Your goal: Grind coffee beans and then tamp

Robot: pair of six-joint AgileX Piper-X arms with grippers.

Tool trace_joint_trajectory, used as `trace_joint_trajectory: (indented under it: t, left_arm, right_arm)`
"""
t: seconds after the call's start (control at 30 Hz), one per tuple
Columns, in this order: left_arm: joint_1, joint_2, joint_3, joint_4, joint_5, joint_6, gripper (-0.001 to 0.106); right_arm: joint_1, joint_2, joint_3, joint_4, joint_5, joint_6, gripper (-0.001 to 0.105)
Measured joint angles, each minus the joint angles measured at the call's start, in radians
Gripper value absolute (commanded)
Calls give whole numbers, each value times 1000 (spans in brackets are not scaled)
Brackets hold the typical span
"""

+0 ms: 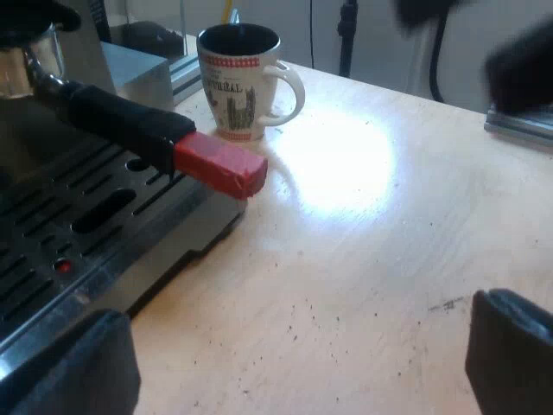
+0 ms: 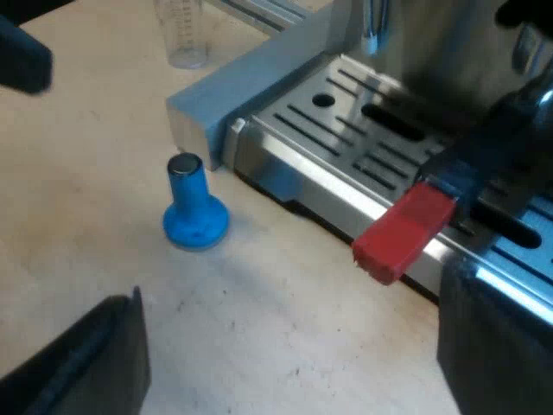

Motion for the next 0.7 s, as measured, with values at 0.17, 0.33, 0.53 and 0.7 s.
trace_joint_trajectory:
  t: [0.17, 0.33, 0.53, 0.7]
  left_arm:
    - [0, 0, 0, -5, 0, 0, 79]
    - [0, 0, 0, -5, 0, 0, 79]
    - [0, 0, 0, -5, 0, 0, 79]
    - [0, 0, 0, -5, 0, 0, 79]
  right_arm:
    - [53, 134, 121, -271, 160, 121, 71]
    - [53, 184, 141, -350, 236, 164, 71]
    - [53, 275, 153, -404, 286, 232, 62]
    - [53, 370, 154, -449, 286, 266, 51]
